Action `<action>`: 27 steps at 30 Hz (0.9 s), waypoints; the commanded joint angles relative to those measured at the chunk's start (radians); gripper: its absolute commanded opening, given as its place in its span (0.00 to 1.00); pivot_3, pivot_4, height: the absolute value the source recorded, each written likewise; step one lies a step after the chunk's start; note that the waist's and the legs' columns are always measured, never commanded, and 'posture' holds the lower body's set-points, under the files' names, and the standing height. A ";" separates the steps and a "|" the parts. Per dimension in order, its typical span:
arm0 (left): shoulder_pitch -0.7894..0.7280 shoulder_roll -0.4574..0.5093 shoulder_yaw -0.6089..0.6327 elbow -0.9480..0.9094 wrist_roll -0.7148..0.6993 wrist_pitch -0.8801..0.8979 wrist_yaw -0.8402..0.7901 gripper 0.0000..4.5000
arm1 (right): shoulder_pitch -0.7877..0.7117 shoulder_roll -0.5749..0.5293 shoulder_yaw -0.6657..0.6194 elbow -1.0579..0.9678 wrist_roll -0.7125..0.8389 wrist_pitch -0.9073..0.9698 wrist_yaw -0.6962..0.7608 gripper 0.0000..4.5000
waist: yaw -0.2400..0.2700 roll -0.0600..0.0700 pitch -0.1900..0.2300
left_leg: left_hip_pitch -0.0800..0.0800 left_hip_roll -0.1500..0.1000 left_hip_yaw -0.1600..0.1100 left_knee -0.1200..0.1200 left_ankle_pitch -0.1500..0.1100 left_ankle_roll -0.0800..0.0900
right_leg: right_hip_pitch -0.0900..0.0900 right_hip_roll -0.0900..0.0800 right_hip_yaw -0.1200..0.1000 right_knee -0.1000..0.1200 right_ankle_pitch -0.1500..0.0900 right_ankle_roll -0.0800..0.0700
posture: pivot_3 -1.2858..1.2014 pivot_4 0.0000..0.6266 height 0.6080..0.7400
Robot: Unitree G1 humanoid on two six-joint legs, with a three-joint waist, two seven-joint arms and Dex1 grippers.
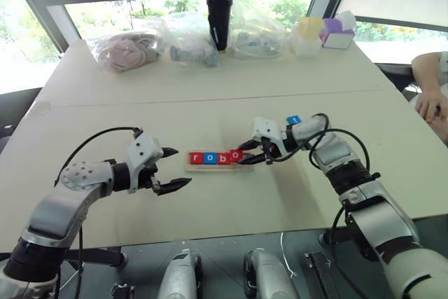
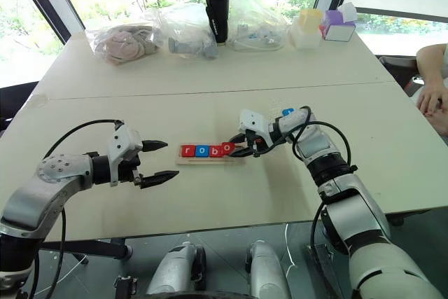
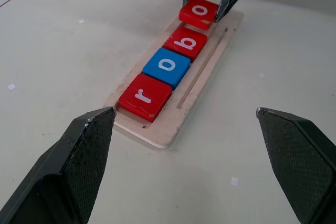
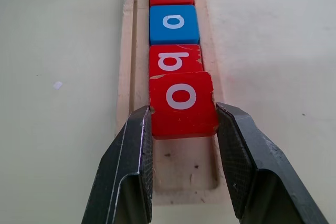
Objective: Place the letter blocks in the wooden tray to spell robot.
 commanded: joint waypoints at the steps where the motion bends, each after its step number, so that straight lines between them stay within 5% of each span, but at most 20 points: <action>1: -0.023 -0.003 0.021 -0.009 -0.009 -0.012 -0.001 1.00 | 0.008 -0.014 -0.024 -0.050 0.013 0.006 0.003 0.26 | 0.000 0.000 0.000 | 0.000 0.000 0.000 0.000 0.000 0.000 | 0.000 0.000 0.000 0.000 0.000 0.000 | 0.52 0.24 1.00; 27: -0.013 -0.009 0.024 -0.018 -0.008 -0.011 0.016 1.00 | -0.046 0.071 0.015 0.097 -0.073 -0.072 -0.010 0.26 | -0.001 0.000 0.000 | 0.000 0.000 0.000 0.000 0.000 0.000 | 0.000 0.000 0.000 0.000 0.000 0.000 | 0.52 0.24 1.00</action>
